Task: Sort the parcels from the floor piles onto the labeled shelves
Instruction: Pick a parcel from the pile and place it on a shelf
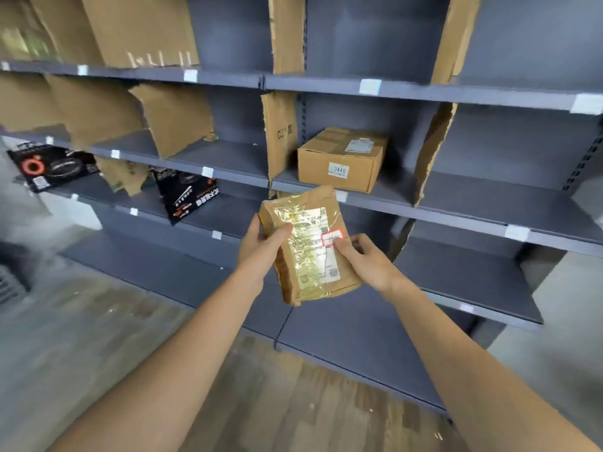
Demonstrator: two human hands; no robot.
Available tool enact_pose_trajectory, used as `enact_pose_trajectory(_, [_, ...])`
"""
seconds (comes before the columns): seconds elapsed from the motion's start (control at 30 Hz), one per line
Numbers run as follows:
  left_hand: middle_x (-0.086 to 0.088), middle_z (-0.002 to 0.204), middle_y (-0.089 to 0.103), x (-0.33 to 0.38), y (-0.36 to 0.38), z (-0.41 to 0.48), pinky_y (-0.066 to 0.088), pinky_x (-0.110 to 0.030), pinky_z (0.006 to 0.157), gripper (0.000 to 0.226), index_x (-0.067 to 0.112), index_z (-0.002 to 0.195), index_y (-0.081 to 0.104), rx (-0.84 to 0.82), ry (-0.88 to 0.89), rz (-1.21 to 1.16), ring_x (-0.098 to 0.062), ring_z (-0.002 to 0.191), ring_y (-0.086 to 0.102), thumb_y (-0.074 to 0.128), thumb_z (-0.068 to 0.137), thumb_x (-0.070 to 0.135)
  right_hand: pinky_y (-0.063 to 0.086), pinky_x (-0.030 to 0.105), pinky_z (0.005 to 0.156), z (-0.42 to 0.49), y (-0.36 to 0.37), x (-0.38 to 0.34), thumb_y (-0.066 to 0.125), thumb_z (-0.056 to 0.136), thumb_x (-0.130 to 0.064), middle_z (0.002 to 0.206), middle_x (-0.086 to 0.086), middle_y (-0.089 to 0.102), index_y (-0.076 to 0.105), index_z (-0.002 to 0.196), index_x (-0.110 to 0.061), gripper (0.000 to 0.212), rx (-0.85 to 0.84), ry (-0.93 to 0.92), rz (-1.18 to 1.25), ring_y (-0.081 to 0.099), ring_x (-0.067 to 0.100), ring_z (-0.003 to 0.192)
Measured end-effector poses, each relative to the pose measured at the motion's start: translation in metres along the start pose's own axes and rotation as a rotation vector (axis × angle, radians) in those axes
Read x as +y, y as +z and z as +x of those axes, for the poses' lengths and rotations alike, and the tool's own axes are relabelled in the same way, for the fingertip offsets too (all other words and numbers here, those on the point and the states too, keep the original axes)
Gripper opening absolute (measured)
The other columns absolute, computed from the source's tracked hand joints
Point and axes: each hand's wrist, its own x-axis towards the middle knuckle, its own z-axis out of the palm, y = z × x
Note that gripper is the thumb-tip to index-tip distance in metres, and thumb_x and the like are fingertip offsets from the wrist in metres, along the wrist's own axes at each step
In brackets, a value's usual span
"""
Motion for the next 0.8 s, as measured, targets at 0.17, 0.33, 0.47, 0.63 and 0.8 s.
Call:
enact_pose_trajectory(0.17, [0.013,0.105,0.066,0.012,-0.086,-0.007,0.049,-0.028,0.072,0.030,0.041,0.116,0.051,0.171,0.009,-0.052,-0.008,0.093,0.064,0.066,0.091,0.032,0.049,0.029,0.085,0.011,0.075,-0.054,0.051,0.093,-0.059,0.115,-0.012,0.063,0.051,0.112,-0.030,0.035,-0.149,-0.119,0.055,0.063,0.009,0.101])
enact_pose_trajectory(0.33, [0.011,0.099,0.060,0.019,-0.177,0.005,0.041,-0.021,0.063,0.027,0.024,0.112,0.050,0.432,0.051,-0.019,-0.004,0.084,0.059,0.063,0.093,0.037,0.047,0.026,0.085,0.031,0.168,-0.106,0.051,0.094,-0.055,0.115,-0.014,0.062,0.052,0.116,-0.033,0.031,-0.268,-0.200,0.075,0.061,0.006,0.104])
enact_pose_trajectory(0.47, [0.004,0.105,0.063,0.015,-0.263,0.030,0.047,-0.022,0.066,0.035,0.022,0.111,0.055,0.502,0.105,0.080,-0.009,0.090,0.065,0.071,0.085,0.038,0.046,0.023,0.076,0.054,0.256,-0.156,0.049,0.095,-0.054,0.114,-0.015,0.062,0.051,0.115,-0.033,0.029,-0.279,-0.250,0.040,0.060,0.003,0.098])
enact_pose_trajectory(0.63, [0.001,0.116,0.062,0.016,-0.375,0.069,0.051,-0.022,0.068,0.058,0.028,0.115,0.047,0.507,0.123,0.095,-0.007,0.093,0.066,0.084,0.071,0.025,0.050,0.032,0.088,0.088,0.369,-0.215,0.047,0.093,-0.061,0.118,-0.016,0.059,0.051,0.114,-0.036,0.032,-0.317,-0.259,0.032,0.060,0.010,0.104])
enact_pose_trajectory(0.8, [0.002,0.113,0.064,0.028,-0.478,0.114,0.052,-0.017,0.063,0.056,0.026,0.114,0.052,0.554,0.153,0.115,-0.006,0.090,0.067,0.085,0.069,0.020,0.047,0.038,0.097,0.126,0.465,-0.274,0.043,0.096,-0.058,0.115,-0.008,0.063,0.053,0.112,-0.032,0.032,-0.312,-0.239,0.074,0.060,0.013,0.106])
